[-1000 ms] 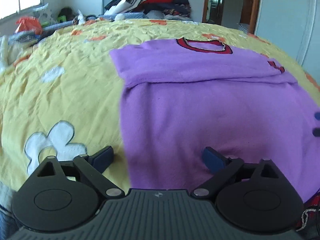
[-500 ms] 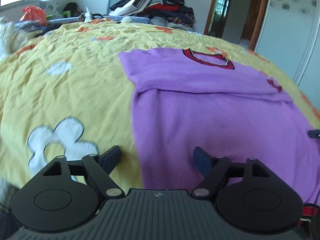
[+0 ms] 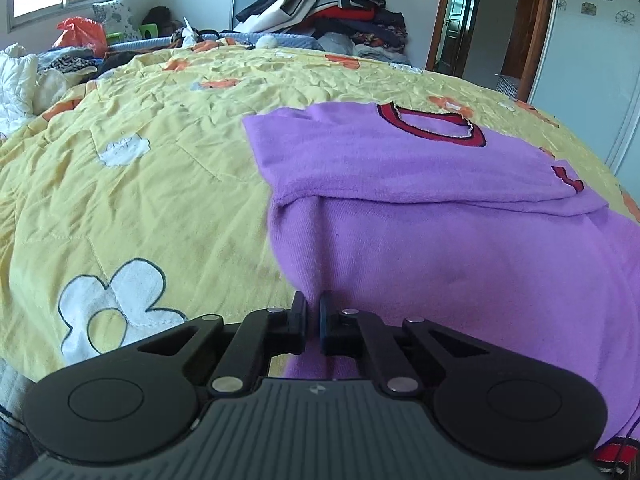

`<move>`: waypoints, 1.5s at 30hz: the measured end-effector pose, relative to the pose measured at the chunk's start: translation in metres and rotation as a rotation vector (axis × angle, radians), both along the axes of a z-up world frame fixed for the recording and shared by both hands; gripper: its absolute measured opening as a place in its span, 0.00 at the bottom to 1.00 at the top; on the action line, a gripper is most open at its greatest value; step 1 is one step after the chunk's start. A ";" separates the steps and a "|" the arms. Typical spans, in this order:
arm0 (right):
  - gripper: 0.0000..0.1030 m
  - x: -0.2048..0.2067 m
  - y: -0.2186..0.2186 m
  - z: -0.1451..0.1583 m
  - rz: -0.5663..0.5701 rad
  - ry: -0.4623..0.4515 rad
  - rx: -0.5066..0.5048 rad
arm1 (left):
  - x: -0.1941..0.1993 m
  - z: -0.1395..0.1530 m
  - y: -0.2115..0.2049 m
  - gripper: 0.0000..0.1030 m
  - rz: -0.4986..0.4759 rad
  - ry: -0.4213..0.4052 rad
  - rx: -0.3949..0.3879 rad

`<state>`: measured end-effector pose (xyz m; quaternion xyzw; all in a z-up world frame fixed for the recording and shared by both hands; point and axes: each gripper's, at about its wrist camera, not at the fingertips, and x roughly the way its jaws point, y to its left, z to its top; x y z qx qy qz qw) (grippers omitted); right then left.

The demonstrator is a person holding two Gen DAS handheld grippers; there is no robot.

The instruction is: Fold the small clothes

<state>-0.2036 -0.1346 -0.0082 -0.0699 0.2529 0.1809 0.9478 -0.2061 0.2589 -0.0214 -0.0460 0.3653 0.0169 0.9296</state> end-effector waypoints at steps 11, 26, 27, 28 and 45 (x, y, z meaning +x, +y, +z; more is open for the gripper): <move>0.04 0.036 -0.018 0.033 -0.020 -0.045 0.084 | 0.018 0.033 0.005 0.00 -0.018 -0.076 0.080; 0.33 0.052 -0.050 -0.022 -0.110 0.172 0.123 | 0.022 0.004 0.033 0.65 0.019 -0.006 0.012; 0.51 0.046 -0.051 -0.022 -0.093 0.185 0.154 | 0.014 0.004 0.035 0.75 0.013 -0.012 -0.020; 0.63 0.041 -0.052 -0.022 -0.079 0.192 0.177 | 0.008 0.002 0.036 0.88 0.002 -0.011 -0.053; 0.11 0.003 -0.022 -0.026 0.079 0.198 0.282 | -0.011 -0.012 0.040 0.06 -0.064 0.003 -0.369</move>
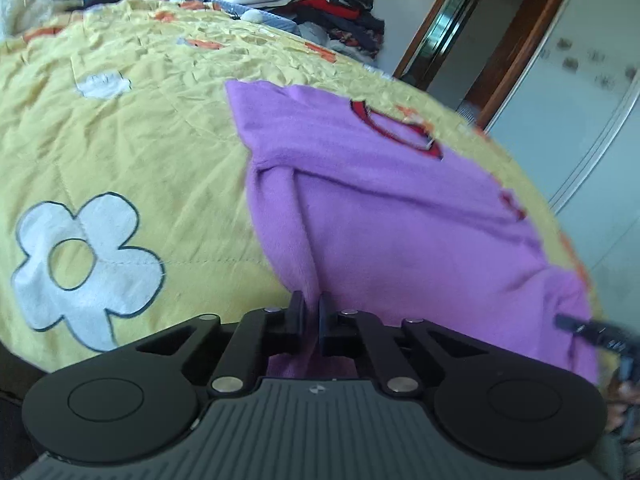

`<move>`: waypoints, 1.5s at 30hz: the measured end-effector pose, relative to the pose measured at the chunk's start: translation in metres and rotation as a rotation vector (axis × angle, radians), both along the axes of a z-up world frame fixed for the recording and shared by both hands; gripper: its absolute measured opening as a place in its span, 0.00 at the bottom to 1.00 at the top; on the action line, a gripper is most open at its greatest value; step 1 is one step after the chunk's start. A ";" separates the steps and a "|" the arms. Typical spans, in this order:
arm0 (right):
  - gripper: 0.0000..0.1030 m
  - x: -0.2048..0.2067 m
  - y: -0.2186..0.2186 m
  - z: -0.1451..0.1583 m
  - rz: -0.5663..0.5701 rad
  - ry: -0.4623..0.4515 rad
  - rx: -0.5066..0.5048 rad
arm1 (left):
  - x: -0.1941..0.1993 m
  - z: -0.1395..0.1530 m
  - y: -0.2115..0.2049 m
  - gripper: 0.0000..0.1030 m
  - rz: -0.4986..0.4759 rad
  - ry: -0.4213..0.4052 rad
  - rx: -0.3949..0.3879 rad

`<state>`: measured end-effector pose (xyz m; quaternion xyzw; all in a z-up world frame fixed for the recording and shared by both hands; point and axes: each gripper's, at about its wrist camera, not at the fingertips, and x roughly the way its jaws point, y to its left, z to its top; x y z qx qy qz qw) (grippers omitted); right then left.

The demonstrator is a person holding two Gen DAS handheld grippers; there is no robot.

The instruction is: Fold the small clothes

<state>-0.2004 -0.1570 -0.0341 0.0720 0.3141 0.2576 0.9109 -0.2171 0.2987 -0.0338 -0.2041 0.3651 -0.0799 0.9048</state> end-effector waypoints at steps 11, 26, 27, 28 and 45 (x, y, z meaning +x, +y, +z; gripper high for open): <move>0.04 0.018 -0.023 0.070 -0.012 -0.137 0.197 | 0.047 0.051 0.008 0.05 -0.016 -0.148 -0.010; 0.64 -0.002 -0.066 -0.017 -0.039 0.150 0.260 | 0.048 0.008 0.038 0.30 -0.068 -0.078 0.007; 0.65 -0.008 -0.066 -0.018 -0.023 0.157 0.294 | 0.036 0.001 0.041 0.39 -0.069 -0.067 0.006; 0.66 -0.012 -0.064 -0.018 0.008 0.173 0.324 | 0.023 -0.006 0.045 0.54 -0.067 -0.070 -0.003; 0.66 -0.037 -0.042 -0.023 0.220 0.173 0.423 | -0.058 -0.076 0.022 0.73 -0.232 -0.099 -0.148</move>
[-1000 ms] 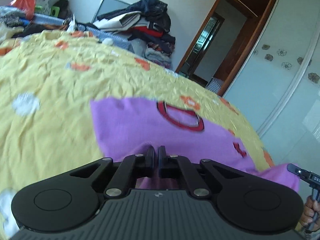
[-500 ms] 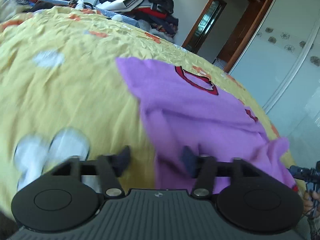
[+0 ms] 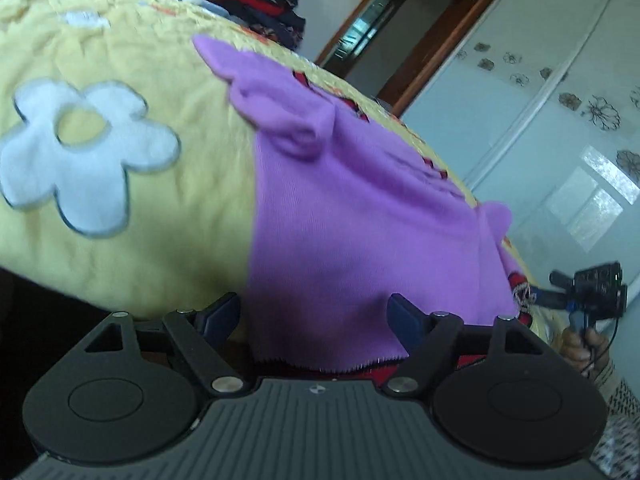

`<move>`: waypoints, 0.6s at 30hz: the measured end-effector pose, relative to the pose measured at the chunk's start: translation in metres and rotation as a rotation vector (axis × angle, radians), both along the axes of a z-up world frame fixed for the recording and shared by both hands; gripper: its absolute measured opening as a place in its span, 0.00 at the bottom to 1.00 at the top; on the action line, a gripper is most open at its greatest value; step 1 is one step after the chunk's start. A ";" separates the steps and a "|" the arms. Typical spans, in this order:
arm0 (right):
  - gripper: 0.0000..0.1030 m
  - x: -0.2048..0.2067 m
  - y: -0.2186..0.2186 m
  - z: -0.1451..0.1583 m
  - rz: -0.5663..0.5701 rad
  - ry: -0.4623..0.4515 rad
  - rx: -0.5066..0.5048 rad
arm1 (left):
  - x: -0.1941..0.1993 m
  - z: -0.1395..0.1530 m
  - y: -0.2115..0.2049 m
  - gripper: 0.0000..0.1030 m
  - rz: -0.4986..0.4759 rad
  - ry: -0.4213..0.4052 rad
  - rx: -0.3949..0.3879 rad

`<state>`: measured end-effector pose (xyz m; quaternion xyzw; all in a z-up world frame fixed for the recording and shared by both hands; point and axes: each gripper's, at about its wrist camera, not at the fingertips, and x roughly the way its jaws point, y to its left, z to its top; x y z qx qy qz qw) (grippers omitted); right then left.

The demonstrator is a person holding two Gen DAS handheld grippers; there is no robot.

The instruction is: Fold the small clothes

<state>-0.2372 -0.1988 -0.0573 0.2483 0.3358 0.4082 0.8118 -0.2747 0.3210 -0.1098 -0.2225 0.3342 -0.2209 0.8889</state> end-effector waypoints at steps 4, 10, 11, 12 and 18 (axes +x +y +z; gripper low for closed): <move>0.66 -0.004 0.002 0.002 0.008 -0.016 -0.030 | 0.003 -0.011 -0.002 0.13 -0.017 0.026 -0.042; 0.66 -0.010 -0.005 0.000 -0.028 -0.027 -0.034 | -0.010 0.000 0.000 0.05 -0.034 -0.006 -0.032; 0.66 -0.012 -0.005 0.000 -0.034 -0.026 -0.035 | -0.011 0.002 -0.001 0.05 -0.034 -0.009 -0.031; 0.66 -0.014 -0.004 0.000 -0.035 -0.031 -0.038 | -0.012 0.003 -0.001 0.05 -0.036 -0.011 -0.035; 0.08 -0.023 0.012 -0.008 -0.044 -0.050 -0.086 | -0.017 0.021 0.002 0.05 -0.031 -0.023 -0.121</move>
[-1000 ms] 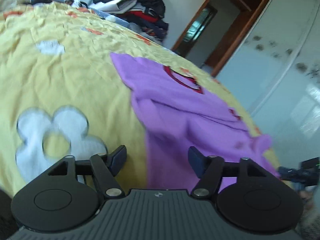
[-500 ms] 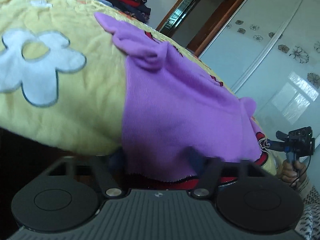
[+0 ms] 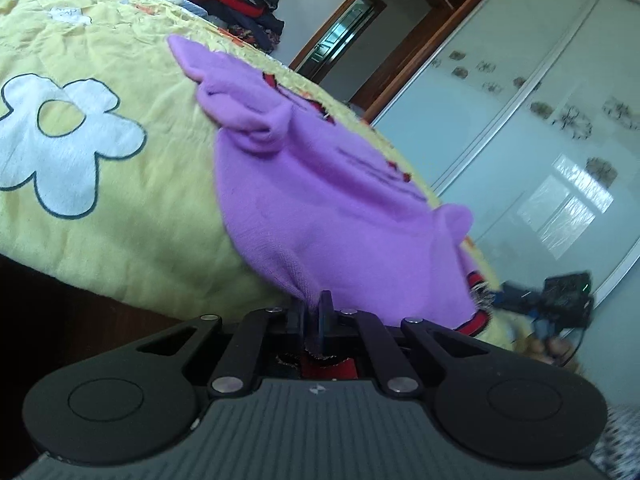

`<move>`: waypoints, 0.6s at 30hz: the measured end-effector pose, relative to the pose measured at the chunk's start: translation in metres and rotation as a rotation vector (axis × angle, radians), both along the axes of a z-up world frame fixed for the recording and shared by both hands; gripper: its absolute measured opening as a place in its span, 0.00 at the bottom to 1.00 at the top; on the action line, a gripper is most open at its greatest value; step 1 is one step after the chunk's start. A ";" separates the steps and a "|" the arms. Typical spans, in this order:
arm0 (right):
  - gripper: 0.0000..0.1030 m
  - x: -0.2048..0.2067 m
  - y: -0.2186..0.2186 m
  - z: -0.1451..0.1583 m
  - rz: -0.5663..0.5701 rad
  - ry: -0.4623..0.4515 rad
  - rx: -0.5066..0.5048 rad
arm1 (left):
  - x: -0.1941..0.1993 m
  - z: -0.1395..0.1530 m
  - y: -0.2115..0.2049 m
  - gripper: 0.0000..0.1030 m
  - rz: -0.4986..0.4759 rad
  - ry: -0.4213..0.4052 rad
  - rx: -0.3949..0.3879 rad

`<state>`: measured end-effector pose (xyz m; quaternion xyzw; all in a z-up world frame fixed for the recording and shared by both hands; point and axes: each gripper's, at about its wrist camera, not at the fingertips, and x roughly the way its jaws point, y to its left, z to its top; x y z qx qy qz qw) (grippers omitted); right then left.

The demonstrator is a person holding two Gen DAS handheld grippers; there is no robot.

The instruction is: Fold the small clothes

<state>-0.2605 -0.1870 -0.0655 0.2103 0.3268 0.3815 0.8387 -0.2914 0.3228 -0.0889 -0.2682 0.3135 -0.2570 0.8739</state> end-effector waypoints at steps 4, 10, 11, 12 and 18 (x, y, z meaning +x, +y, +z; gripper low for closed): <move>0.06 -0.004 -0.008 0.004 -0.044 -0.016 0.063 | 0.002 0.013 0.000 0.05 0.009 -0.014 -0.041; 0.44 0.006 -0.019 -0.003 -0.098 0.095 0.138 | 0.009 0.013 -0.005 0.05 0.000 -0.001 -0.020; 0.47 0.008 -0.019 -0.004 -0.101 0.102 0.166 | 0.009 0.011 -0.004 0.05 0.002 0.009 -0.025; 0.48 0.010 -0.017 -0.005 -0.088 0.102 0.194 | 0.010 0.008 -0.005 0.05 0.003 0.018 -0.031; 0.03 0.001 -0.007 0.000 -0.117 0.027 0.097 | 0.005 0.001 -0.002 0.05 0.015 0.034 -0.071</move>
